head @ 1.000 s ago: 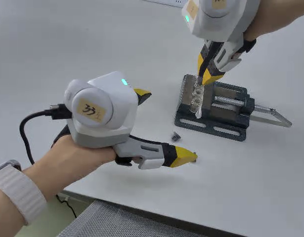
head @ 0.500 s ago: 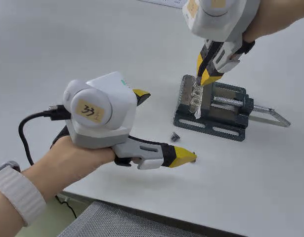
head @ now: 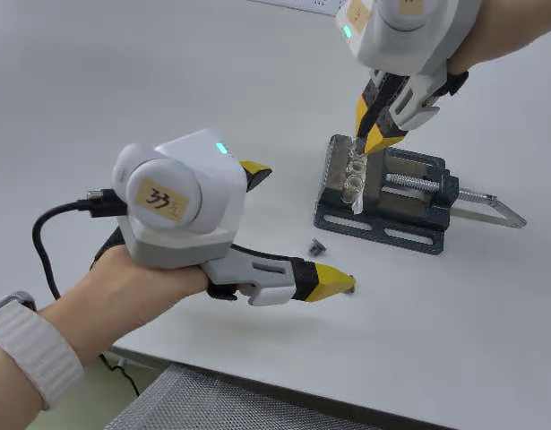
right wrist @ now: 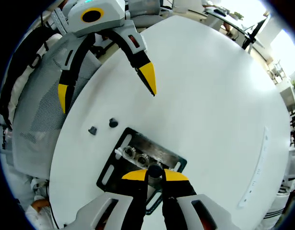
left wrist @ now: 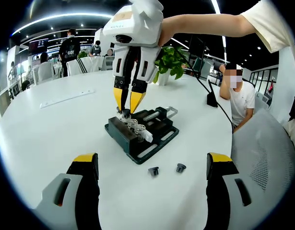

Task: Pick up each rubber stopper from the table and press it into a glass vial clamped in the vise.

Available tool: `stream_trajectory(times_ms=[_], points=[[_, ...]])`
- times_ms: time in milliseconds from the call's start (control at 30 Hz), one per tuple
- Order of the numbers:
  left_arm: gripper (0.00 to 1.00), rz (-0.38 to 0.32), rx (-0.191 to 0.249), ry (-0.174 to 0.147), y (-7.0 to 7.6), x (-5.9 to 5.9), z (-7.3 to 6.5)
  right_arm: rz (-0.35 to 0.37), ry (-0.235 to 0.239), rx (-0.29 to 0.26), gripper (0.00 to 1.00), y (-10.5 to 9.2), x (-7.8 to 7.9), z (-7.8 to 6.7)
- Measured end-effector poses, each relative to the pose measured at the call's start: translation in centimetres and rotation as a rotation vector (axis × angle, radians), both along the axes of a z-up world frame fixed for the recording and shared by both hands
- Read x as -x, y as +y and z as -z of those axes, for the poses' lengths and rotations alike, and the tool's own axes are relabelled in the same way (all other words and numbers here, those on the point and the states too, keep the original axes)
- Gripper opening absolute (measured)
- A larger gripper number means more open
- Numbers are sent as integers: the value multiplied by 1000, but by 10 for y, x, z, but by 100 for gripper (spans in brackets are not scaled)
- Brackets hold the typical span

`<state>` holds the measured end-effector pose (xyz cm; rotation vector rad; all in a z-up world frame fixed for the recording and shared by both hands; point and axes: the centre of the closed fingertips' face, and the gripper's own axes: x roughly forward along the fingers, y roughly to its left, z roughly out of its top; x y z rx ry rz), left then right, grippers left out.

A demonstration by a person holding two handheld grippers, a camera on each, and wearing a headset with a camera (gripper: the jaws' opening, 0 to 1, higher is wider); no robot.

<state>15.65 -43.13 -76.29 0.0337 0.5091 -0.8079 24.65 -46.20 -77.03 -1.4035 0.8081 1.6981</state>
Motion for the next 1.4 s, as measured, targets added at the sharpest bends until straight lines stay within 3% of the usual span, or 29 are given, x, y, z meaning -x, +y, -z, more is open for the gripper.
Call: stream_trajectory(times_ms=[267,733,800,1400], points=[[92,3,1,2,-2,1,-1,-13,-15,-36,7,1,-1,-2],[92,4,3,4,-2,-1,0,-5,-14,-22,6,2,-1,-2],[92,4,4,7,-1,-1,0,4,-7,-21,6,1,-8,1],[92,4,5,6,-1,-1,2,-28,-26,-21,7,1,-1,-1]])
